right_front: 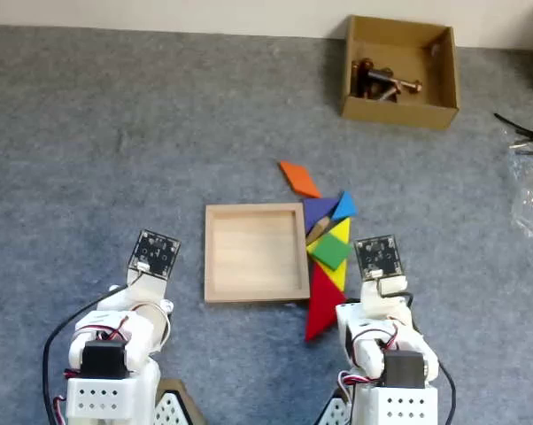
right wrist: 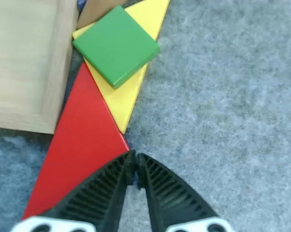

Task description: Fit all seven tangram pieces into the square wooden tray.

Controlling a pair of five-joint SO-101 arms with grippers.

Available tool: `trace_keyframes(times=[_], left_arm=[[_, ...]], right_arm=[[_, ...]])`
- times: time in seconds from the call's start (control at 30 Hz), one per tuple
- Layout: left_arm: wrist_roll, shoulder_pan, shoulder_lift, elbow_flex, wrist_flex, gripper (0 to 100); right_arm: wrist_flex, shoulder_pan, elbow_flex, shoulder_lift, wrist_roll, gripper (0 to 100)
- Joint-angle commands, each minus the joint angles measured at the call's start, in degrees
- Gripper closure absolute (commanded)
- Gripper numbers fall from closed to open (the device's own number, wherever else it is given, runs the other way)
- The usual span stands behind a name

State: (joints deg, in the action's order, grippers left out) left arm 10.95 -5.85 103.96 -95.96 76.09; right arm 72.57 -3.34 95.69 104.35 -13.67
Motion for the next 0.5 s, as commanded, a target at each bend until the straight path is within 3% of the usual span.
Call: trace_keyframes(times=[0.0,0.17,0.37,0.47], left_arm=[[-0.44,-0.22,0.4,-1.19,0.26,99],[-0.44,-0.22,0.4,-1.19,0.26,99],[-0.44,-0.22,0.4,-1.19,0.26,99],[-0.44,-0.22,0.4,-1.19,0.26,99]], right_arm=[[-1.27,-0.48,5.67,0.57,0.44,99.3],[-2.59,5.67,5.67,0.84,0.44,99.3],[-15.87,21.32,5.67,0.84,0.26,99.2],[-19.65,25.19,5.67,0.84,0.26,99.2]])
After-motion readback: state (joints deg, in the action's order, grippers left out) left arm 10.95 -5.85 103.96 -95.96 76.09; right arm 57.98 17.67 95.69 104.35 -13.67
